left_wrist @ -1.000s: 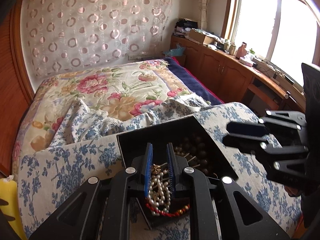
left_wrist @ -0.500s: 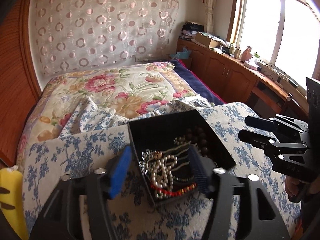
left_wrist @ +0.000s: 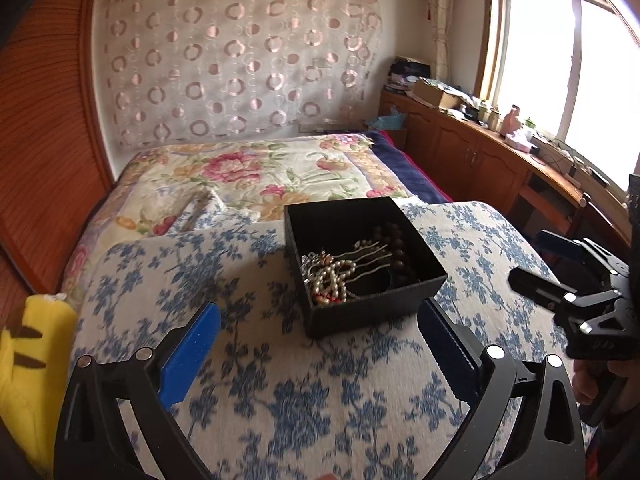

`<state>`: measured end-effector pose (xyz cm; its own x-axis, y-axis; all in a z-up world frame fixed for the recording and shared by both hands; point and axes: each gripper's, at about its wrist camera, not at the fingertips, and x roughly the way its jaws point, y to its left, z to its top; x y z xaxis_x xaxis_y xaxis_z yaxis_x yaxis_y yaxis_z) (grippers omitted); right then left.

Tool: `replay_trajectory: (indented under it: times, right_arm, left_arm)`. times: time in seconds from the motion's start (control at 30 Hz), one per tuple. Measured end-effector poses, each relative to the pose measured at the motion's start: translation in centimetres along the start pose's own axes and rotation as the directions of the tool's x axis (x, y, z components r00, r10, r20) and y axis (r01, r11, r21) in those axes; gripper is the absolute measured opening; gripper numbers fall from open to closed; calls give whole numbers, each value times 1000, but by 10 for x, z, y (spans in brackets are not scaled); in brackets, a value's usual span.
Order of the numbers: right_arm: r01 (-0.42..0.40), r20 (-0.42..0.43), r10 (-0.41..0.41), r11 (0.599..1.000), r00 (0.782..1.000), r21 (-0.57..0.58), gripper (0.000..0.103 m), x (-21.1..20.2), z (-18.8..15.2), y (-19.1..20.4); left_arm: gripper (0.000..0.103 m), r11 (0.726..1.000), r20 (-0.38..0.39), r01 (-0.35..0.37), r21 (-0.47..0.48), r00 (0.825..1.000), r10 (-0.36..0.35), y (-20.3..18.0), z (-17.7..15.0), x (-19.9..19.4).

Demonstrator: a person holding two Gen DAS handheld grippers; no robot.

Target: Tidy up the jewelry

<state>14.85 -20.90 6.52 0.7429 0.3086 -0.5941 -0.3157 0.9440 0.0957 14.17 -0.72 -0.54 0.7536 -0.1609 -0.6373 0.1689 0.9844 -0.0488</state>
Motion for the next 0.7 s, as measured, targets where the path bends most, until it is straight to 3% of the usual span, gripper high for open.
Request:
replay_trajectory:
  times: [0.47, 0.7]
  right_arm:
    - [37, 158, -38, 999, 987, 10, 100, -79, 1, 22]
    - [65, 208, -71, 997, 976, 36, 100, -106, -6, 24]
  left_arm:
    - [95, 993, 98, -107, -51, 989, 111, 2, -23, -75]
    - [95, 991, 159, -123, -43, 979, 128, -3, -26, -101]
